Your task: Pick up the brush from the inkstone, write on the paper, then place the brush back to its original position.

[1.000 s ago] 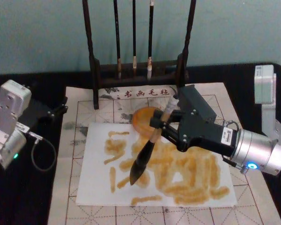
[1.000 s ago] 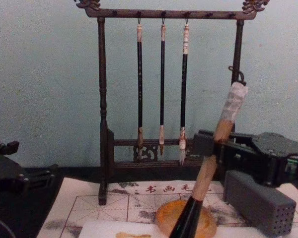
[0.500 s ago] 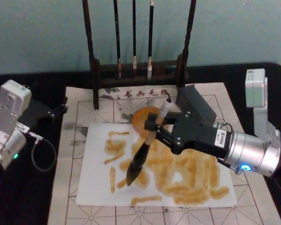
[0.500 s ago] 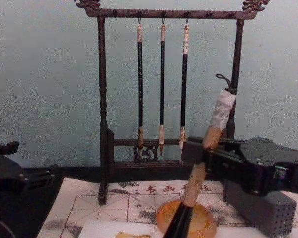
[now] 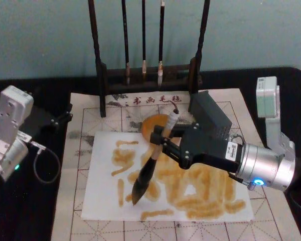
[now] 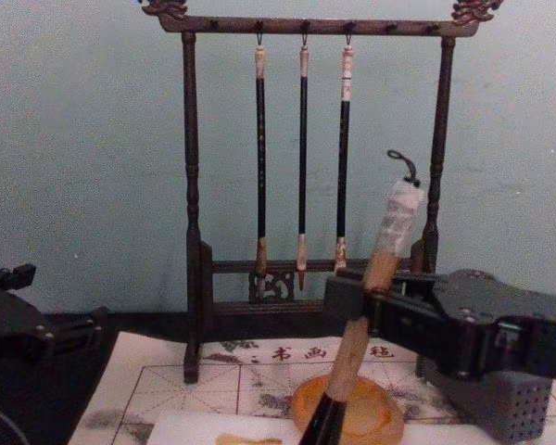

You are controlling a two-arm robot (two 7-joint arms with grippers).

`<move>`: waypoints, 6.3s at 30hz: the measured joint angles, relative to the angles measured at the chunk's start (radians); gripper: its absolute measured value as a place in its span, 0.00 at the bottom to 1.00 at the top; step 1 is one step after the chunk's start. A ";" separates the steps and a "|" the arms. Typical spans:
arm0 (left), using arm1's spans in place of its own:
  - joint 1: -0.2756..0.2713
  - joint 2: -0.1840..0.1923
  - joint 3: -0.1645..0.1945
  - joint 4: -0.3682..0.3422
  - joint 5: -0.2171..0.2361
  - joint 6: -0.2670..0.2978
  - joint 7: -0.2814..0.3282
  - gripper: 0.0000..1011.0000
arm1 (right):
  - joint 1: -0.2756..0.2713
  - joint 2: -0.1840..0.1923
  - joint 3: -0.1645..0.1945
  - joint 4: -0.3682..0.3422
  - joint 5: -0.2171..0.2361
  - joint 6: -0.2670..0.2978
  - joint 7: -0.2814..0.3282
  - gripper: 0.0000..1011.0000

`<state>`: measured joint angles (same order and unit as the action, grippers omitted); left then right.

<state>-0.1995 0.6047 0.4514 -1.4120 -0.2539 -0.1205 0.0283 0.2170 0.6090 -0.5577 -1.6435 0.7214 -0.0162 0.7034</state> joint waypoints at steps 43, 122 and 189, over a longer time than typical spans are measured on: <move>0.000 0.000 0.000 0.000 0.000 0.000 0.000 0.99 | -0.069 0.058 0.055 -0.054 -0.030 -0.008 -0.041 0.18; 0.000 0.000 0.000 0.000 0.000 0.000 0.000 0.99 | 0.158 -0.243 0.199 0.296 0.375 0.242 -0.513 0.18; 0.000 0.000 0.000 0.000 0.000 0.000 0.000 0.99 | 0.186 -0.277 0.168 0.416 0.488 0.205 -0.610 0.18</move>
<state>-0.1996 0.6047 0.4514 -1.4120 -0.2539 -0.1205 0.0283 0.4030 0.3324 -0.3893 -1.2278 1.2096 0.1885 0.0937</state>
